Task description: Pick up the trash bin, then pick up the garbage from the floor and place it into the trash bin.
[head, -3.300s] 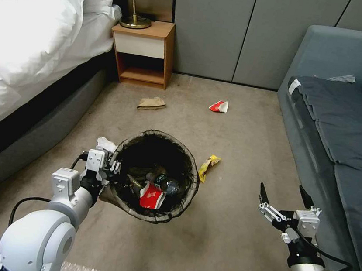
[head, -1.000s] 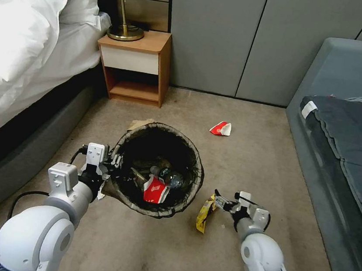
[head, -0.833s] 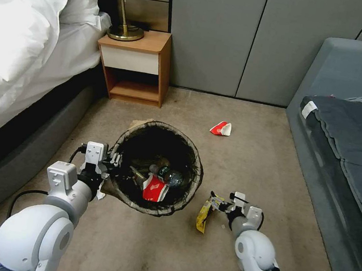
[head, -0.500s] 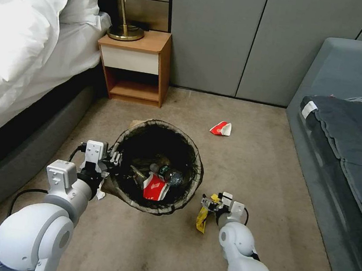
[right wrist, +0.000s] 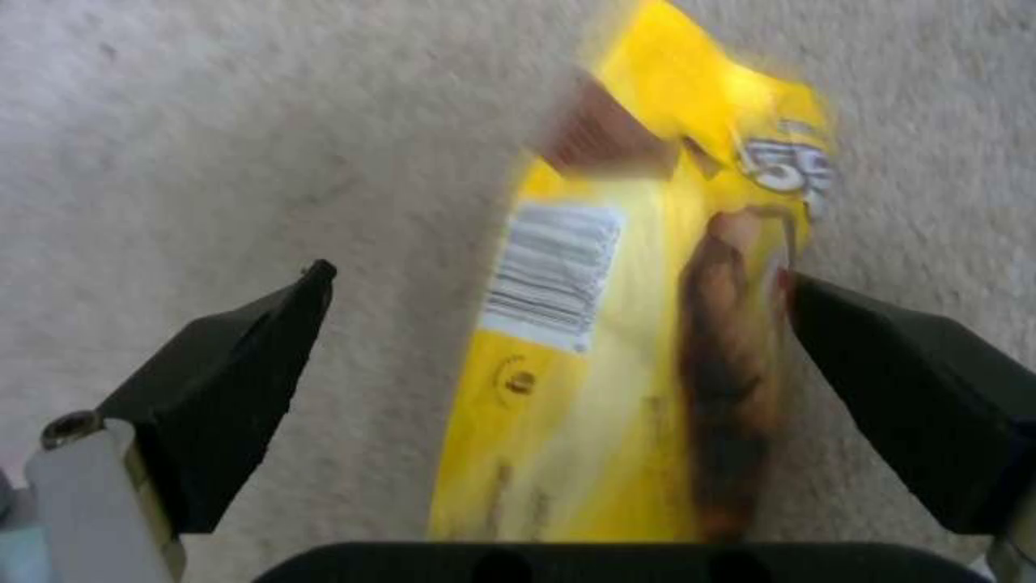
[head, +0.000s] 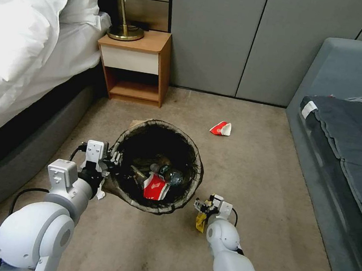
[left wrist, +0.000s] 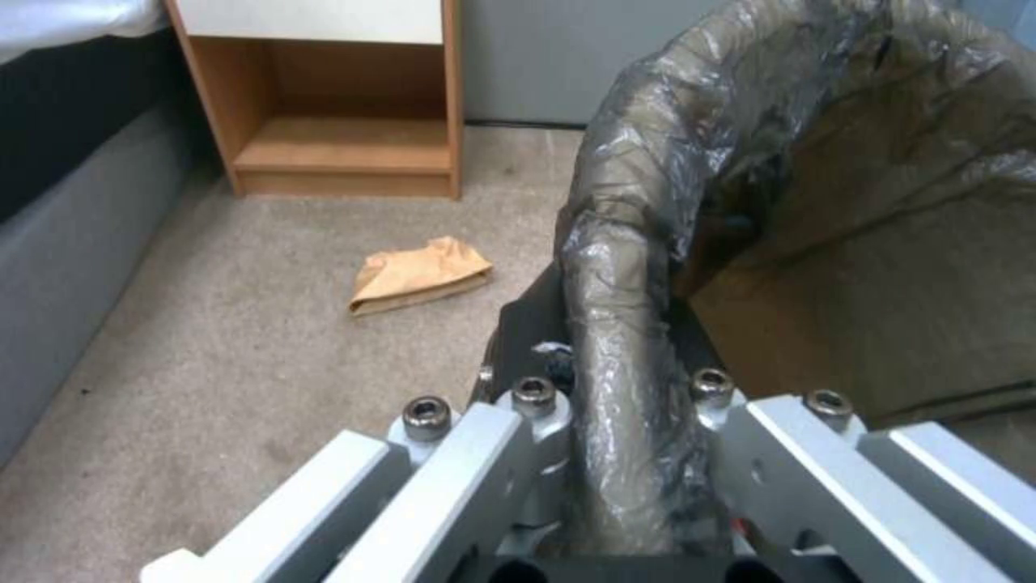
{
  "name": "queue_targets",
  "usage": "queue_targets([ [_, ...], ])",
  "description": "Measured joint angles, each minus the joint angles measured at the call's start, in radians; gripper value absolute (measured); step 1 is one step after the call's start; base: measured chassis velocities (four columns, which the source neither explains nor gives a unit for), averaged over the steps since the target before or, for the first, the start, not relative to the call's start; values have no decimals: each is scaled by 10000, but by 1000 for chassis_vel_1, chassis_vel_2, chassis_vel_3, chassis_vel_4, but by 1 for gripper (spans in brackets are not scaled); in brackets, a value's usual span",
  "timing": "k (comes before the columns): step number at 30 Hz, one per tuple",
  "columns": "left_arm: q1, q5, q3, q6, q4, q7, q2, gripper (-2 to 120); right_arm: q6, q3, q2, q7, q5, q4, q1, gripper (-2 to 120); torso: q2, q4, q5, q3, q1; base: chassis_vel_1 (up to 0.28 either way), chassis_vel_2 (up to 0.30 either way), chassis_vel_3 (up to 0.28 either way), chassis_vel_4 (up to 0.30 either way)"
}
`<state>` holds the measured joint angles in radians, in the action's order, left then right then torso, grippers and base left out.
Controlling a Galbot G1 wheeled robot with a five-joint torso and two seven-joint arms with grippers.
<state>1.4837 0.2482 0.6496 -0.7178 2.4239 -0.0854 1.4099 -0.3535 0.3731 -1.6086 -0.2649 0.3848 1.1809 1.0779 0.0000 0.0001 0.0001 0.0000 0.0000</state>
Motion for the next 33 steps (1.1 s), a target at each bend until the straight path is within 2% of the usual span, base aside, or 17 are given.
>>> queue_targets([
  [11, -16, 10, 0, 1, -46, -26, 8, 3, 436, 256, -39, -62, -579, -992, -314, 100, 2, 4, -1, -3, -1, 0, 0, 0, 0],
  [18, -52, 0, -18, 2, -72, -34, 34, 3, 560, 319, -39, -65, -803, -1208, -385, 99, 3, 4, -1, -3, -2, 0, 0, 0, 0],
  [25, -68, -13, -38, 2, -97, -37, 37, 3, 527, 326, -13, -77, -811, -982, -240, 85, 2, -1, -6, -2, -1, 0, 0, 0, 0],
  [28, -66, -31, -50, 2, -120, -44, 29, 3, 442, 295, 24, -100, -847, -517, 58, 70, 1, -6, -4, 1, -1, 0, 0, 0, 0],
  [30, -66, -33, -59, 2, -123, -49, 29, 3, 430, 275, 24, -105, -901, -405, 142, 67, 0, -8, -3, 1, 0, 0, 0, 0, 0],
  [33, -67, -46, -81, 2, -150, -63, 29, 3, 366, 231, 22, -115, -954, -79, 358, 53, 0, -8, -2, 2, 0, 0, 0, 0, 0],
])
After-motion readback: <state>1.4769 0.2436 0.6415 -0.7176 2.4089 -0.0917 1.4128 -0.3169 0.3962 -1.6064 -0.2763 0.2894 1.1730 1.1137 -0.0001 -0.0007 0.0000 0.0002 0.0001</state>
